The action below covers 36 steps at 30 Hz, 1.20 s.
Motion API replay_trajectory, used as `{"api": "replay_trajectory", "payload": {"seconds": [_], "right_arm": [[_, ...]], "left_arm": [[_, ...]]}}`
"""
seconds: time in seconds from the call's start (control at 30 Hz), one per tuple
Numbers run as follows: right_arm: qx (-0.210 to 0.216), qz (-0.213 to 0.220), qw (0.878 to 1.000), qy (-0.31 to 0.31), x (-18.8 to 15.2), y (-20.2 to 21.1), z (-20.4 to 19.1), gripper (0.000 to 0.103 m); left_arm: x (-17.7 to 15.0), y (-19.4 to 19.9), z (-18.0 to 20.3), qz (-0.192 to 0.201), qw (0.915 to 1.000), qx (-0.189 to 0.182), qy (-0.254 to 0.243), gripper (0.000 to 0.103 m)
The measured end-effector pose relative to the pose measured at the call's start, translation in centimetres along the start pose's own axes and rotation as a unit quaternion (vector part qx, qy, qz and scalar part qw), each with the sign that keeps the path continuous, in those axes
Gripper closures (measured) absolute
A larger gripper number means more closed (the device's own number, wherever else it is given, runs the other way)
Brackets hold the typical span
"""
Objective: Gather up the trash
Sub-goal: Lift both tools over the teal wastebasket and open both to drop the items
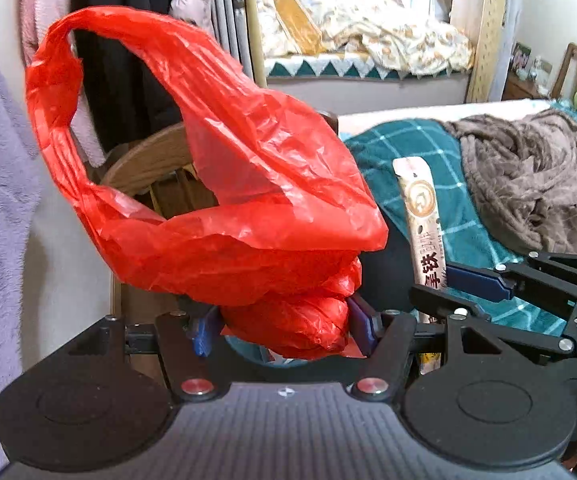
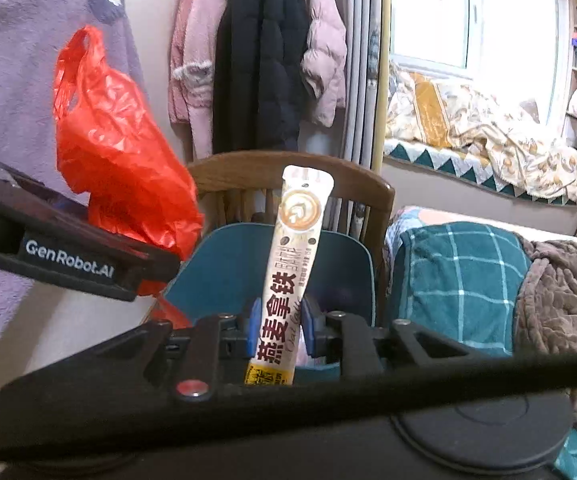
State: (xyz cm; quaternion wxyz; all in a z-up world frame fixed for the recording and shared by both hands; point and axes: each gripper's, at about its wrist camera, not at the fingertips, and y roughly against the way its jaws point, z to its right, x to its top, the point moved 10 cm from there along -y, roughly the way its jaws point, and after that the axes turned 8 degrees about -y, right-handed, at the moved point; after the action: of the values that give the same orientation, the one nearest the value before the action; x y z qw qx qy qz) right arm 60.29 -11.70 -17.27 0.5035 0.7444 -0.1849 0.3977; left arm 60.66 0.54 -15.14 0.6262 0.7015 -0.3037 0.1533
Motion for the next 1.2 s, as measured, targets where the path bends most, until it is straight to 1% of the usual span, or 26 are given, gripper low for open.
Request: {"api": "replay_trajectory", "payload": {"seconds": [0.1, 0.27, 0.3, 0.43, 0.5, 0.6, 0.63, 0.67, 0.73, 0.83, 0.93, 0.97, 1.03, 1.07, 1.1, 1.2], "right_arm": [[-0.003, -0.02, 1.0, -0.005, 0.1, -2.1, 0.4, 0.083], [-0.017, -0.056, 0.998, -0.005, -0.5, -5.8, 1.4, 0.083], [-0.02, -0.061, 0.998, -0.007, -0.6, -6.5, 1.6, 0.083], [-0.03, -0.083, 0.996, -0.007, -1.2, -8.8, 2.4, 0.083], [-0.029, -0.096, 0.995, -0.002, -1.7, -9.6, 2.5, 0.084], [-0.034, -0.111, 0.993, 0.017, -2.5, -10.7, 2.6, 0.084], [-0.036, -0.115, 0.993, 0.022, -2.6, -11.0, 2.6, 0.084], [-0.037, -0.117, 0.992, 0.027, -2.7, -11.2, 2.6, 0.087], [-0.035, -0.122, 0.991, 0.031, -3.0, -11.5, 2.6, 0.087], [-0.036, -0.129, 0.99, 0.034, -3.3, -11.8, 2.7, 0.084], [-0.038, -0.134, 0.99, 0.038, -3.7, -11.9, 2.9, 0.083], [-0.038, -0.134, 0.989, 0.04, -3.8, -11.9, 2.9, 0.081], [-0.038, -0.135, 0.989, 0.04, -4.0, -11.9, 3.0, 0.078], [-0.038, -0.135, 0.989, 0.039, -4.1, -11.8, 3.1, 0.077], [-0.038, -0.134, 0.989, 0.039, -4.2, -11.8, 3.2, 0.076], [-0.037, -0.129, 0.99, 0.036, -4.2, -11.4, 3.4, 0.067]], "left_arm": [[-0.4, -1.8, -0.7, -0.024, 0.9997, -0.004, -0.001, 0.039], [-1.1, -5.4, -1.5, -0.064, 0.9979, 0.001, -0.004, 0.039], [-1.3, -5.5, -1.9, -0.07, 0.9975, 0.001, -0.007, 0.039], [-2.0, -8.8, -1.3, -0.106, 0.9939, -0.001, -0.031, 0.039], [-2.6, -10.2, -1.0, -0.125, 0.9913, 0.0, -0.043, 0.039], [-3.2, -11.6, -0.7, -0.142, 0.9882, 0.003, -0.058, 0.039], [-3.3, -12.1, -0.5, -0.147, 0.9873, 0.002, -0.06, 0.038], [-3.5, -12.6, -0.3, -0.153, 0.9864, 0.001, -0.06, 0.039], [-3.9, -13.1, -0.4, -0.163, 0.9848, 0.002, -0.061, 0.038], [-4.5, -14.2, -0.1, -0.179, 0.9816, -0.002, -0.066, 0.038], [-4.7, -14.7, -0.2, -0.184, 0.9814, 0.001, -0.055, 0.038], [-4.9, -14.9, -0.2, -0.187, 0.9811, -0.003, -0.049, 0.037], [-4.9, -15.2, -0.2, -0.189, 0.9811, -0.001, -0.043, 0.033], [-4.8, -15.2, -0.2, -0.186, 0.9815, 0.005, -0.047, 0.03], [-4.7, -15.2, -0.2, -0.181, 0.9821, 0.009, -0.051, 0.029], [-4.5, -15.0, -0.4, -0.177, 0.983, 0.014, -0.049, 0.028]]}}
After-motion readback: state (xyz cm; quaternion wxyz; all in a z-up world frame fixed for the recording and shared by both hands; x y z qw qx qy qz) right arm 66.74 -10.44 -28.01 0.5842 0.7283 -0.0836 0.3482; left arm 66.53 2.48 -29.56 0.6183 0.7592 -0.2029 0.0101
